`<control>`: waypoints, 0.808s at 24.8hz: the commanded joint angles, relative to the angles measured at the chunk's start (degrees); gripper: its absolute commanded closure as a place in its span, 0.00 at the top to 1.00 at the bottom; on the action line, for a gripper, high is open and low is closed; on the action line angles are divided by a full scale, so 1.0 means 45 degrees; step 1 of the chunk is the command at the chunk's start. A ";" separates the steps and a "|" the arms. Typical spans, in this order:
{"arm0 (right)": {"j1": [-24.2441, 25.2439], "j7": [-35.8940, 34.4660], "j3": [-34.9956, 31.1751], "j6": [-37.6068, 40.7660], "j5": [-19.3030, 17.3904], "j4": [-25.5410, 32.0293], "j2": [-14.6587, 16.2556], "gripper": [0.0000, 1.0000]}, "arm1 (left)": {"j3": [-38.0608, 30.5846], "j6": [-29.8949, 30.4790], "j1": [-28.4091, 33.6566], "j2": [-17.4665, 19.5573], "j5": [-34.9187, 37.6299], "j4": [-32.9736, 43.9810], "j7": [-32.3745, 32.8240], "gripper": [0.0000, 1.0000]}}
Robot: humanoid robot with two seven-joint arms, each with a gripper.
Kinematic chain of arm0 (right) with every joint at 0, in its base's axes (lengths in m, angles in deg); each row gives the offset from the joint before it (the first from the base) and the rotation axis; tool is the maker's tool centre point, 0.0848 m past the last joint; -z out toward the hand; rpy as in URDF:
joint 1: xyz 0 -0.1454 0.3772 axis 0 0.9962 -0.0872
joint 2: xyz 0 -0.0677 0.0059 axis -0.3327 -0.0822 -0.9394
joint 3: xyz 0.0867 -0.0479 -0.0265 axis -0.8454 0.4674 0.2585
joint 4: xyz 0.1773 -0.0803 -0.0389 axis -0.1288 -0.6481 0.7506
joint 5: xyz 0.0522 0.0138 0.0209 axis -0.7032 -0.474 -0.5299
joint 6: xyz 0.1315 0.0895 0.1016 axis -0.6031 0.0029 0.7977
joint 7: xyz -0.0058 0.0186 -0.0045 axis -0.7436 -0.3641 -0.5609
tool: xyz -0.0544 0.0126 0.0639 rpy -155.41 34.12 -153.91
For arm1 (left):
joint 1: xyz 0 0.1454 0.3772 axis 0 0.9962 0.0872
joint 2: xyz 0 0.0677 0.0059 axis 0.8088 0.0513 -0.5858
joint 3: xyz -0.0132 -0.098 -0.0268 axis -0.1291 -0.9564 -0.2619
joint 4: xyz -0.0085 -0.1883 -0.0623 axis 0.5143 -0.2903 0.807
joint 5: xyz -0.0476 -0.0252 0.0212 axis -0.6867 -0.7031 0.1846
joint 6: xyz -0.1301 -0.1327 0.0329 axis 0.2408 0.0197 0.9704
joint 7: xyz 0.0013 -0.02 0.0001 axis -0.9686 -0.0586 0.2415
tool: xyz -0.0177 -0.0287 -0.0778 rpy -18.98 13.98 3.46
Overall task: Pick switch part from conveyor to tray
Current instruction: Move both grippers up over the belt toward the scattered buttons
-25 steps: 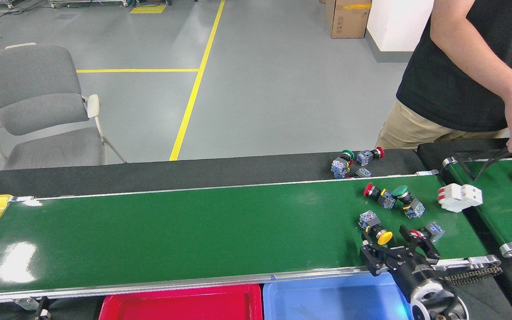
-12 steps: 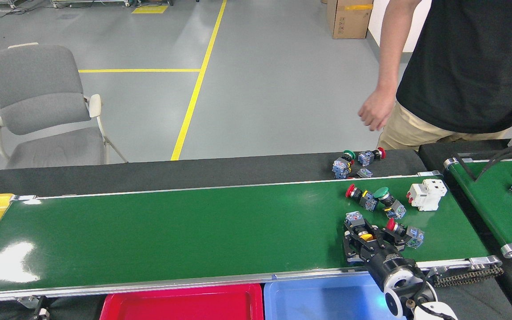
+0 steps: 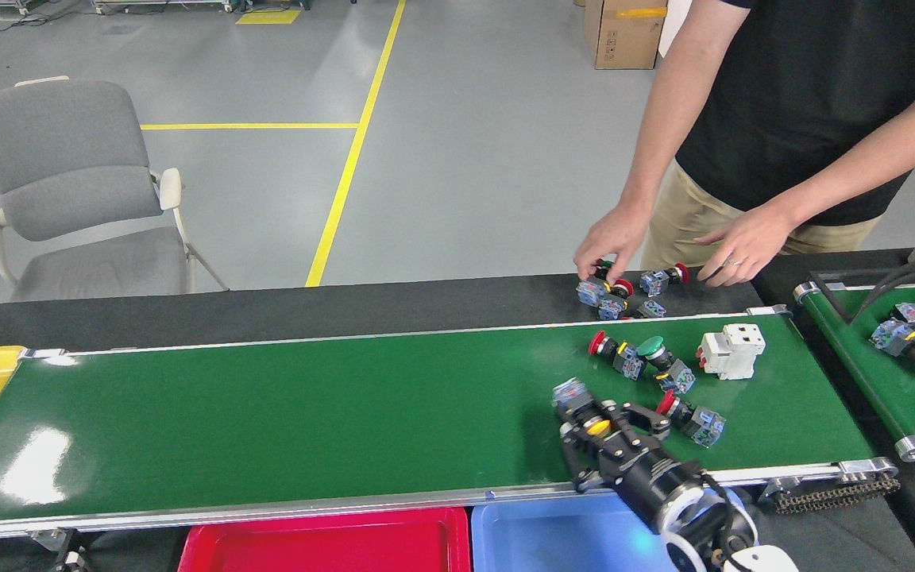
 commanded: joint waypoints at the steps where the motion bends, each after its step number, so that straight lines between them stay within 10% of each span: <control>1: 0.0040 -0.0211 0.0792 0.2061 0.0029 0.0469 -0.0056 0.12 | -0.0097 -0.0010 -0.0005 0.0081 -0.0081 0.0163 -0.0033 1.00; 4: 0.0138 -0.0230 0.2551 0.1769 0.0518 0.0391 -0.0309 1.00 | -0.0097 -0.0010 -0.0005 0.0101 -0.0159 0.0163 -0.0033 1.00; 12: 0.0450 -0.0348 0.2649 -0.0575 0.0967 0.0645 -0.1188 1.00 | -0.0097 -0.0010 0.0073 0.0081 -0.0159 0.0182 -0.0033 1.00; 20: 0.5548 -0.3258 -0.5183 -0.3426 0.0068 0.2520 -0.1208 0.99 | -0.0117 -0.0010 0.0190 0.0121 -0.0159 0.0163 -0.0033 1.00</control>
